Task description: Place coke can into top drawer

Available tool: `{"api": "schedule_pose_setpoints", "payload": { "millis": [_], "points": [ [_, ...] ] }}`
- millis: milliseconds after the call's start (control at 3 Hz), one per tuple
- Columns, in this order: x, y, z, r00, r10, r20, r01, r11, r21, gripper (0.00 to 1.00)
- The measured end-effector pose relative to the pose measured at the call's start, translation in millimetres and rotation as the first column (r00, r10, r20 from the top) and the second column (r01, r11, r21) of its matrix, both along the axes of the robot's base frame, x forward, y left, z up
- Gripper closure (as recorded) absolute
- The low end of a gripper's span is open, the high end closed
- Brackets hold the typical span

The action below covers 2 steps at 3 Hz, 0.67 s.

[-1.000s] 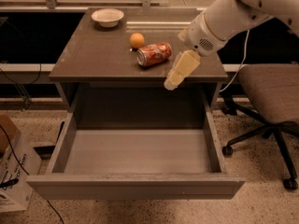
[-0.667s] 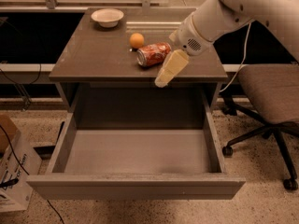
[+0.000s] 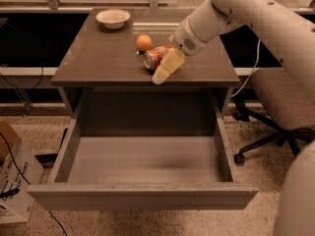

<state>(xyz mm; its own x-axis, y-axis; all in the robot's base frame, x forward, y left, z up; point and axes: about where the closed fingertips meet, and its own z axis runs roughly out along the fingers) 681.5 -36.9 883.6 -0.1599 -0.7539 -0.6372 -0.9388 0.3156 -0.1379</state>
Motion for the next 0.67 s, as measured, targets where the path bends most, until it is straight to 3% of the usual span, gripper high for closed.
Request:
{"api": "schedule_pose_setpoints", "payload": {
  "millis": [667],
  "points": [
    [53.8,0.5,-3.3,0.9991,-0.038,0.016,0.038,0.999,0.031,0.0]
  ]
}}
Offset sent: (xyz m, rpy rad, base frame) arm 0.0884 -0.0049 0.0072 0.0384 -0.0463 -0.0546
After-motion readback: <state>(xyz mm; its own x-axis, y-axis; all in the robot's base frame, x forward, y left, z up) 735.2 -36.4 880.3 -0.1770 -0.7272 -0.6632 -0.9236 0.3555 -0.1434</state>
